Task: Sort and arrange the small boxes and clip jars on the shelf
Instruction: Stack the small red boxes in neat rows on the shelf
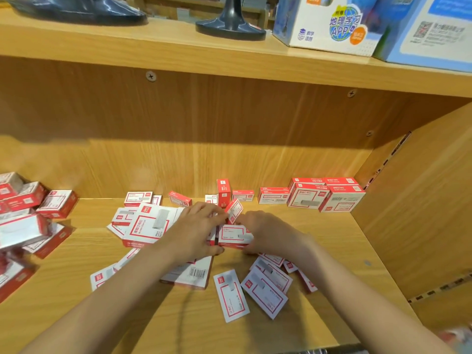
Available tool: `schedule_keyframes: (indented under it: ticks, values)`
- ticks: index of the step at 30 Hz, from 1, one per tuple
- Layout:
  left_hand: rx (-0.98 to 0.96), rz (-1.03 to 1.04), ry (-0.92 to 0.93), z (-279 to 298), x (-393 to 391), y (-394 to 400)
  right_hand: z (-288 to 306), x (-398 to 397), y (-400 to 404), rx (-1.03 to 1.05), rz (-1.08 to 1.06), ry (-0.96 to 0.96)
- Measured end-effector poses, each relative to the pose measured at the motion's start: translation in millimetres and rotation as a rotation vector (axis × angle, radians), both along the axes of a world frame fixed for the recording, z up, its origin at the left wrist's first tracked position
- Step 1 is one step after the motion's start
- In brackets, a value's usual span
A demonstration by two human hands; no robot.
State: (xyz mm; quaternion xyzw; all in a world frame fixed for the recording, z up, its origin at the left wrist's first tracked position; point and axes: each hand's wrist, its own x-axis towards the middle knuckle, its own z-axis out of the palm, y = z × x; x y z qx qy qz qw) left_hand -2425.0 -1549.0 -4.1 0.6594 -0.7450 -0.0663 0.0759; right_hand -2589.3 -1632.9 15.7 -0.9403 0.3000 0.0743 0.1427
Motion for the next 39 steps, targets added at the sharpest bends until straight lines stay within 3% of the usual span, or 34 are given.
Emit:
schedule_keyframes:
  ticks: [3,9,11,14,18,22,29,39]
  values:
    - [-0.017,0.002,0.036,-0.4,-1.0,-0.5,9.0,-5.4,-1.5,0.123,-0.036,-0.113]
    - [-0.202,-0.008,0.358,4.8,-13.0,-8.0,22.4,-28.3,-32.0,0.579,-0.281,-0.367]
    - [-0.205,0.025,0.425,8.2,-22.1,-15.2,19.7,-39.2,-36.0,0.643,-0.327,-0.437]
    - [-0.185,0.075,0.421,5.2,-36.2,-31.1,12.8,-49.1,-35.8,0.411,-0.335,-0.421]
    - [-0.167,0.177,0.5,4.0,-55.4,-58.1,-0.7,-55.9,-43.5,-0.272,-0.216,-0.296]
    - [-0.073,0.297,0.611,1.6,-67.9,-80.5,-18.1,-60.3,-58.6,-0.569,-0.204,-0.25]
    - [-0.015,0.329,0.621,-11.2,-73.6,-92.6,-41.4,-62.9,-67.2,-0.7,-0.277,-0.359]
    - [-0.099,0.339,0.629,-13.5,-78.3,-96.2,-46.7,-59.5,-75.3,-0.888,-0.244,-0.362]
